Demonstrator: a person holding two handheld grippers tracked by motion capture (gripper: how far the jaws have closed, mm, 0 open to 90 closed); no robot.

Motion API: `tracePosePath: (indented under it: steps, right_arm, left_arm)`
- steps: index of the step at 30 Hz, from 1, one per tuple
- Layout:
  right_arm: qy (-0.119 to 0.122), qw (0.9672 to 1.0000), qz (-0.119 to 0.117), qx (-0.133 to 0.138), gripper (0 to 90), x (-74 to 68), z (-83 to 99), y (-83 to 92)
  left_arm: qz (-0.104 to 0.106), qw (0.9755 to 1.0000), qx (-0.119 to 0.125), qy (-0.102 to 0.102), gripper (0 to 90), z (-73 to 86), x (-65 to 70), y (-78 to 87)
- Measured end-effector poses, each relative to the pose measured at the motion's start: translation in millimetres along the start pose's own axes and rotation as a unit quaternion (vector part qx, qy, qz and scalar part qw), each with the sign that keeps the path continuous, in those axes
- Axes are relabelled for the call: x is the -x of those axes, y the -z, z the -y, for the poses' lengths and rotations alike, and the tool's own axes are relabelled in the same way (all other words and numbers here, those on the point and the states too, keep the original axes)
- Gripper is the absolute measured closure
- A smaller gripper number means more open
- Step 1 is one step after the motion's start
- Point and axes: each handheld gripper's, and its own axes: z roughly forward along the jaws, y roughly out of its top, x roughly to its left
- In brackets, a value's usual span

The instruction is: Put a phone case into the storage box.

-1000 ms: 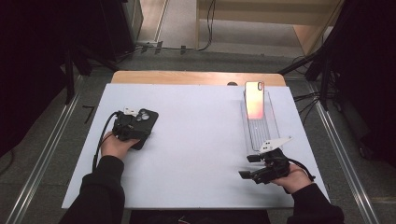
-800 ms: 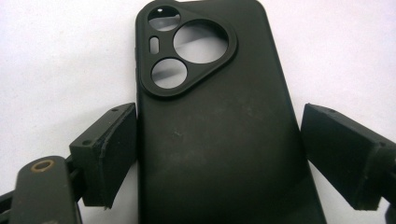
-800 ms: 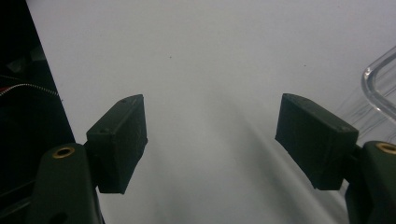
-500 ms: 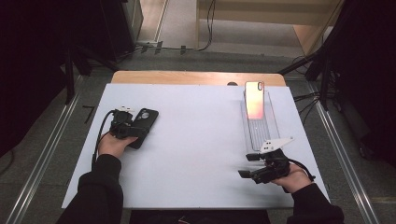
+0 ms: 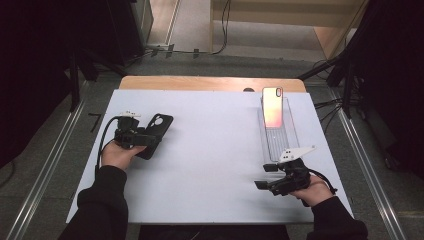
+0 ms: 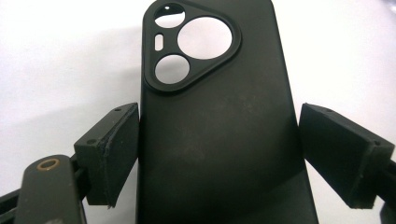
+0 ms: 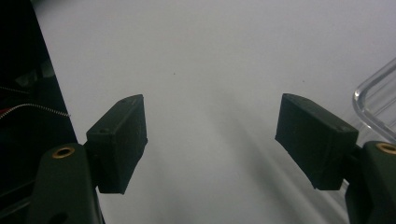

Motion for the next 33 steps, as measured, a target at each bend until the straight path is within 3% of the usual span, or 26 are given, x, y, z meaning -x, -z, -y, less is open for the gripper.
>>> tracePosePath:
  steps: [7, 14, 20, 33]
  right_arm:
    - [-0.009, 1.0, 0.0, -0.002, 22.9, 0.2, -1.8, 1.2]
    - [-0.014, 0.9997, 0.002, 0.019, 22.9, -3.5, -7.4, 5.9]
    - [-0.025, 0.9994, 0.001, 0.022, 22.9, -4.8, -10.1, 6.7]
    - [-0.043, 0.9983, 0.018, 0.035, 22.9, -13.4, -20.8, 8.4]
  left_arm:
    - [0.029, 0.9995, -0.001, -0.01, 15.2, 0.2, 18.1, 6.7]
    - [0.055, 0.9982, -0.009, -0.022, 15.2, 1.7, 42.1, 6.5]
    - [0.081, 0.9964, -0.006, -0.024, 15.2, 6.3, 61.7, 7.6]
    - [0.093, 0.995, 0.002, -0.035, 15.1, 12.6, 90.5, 6.1]
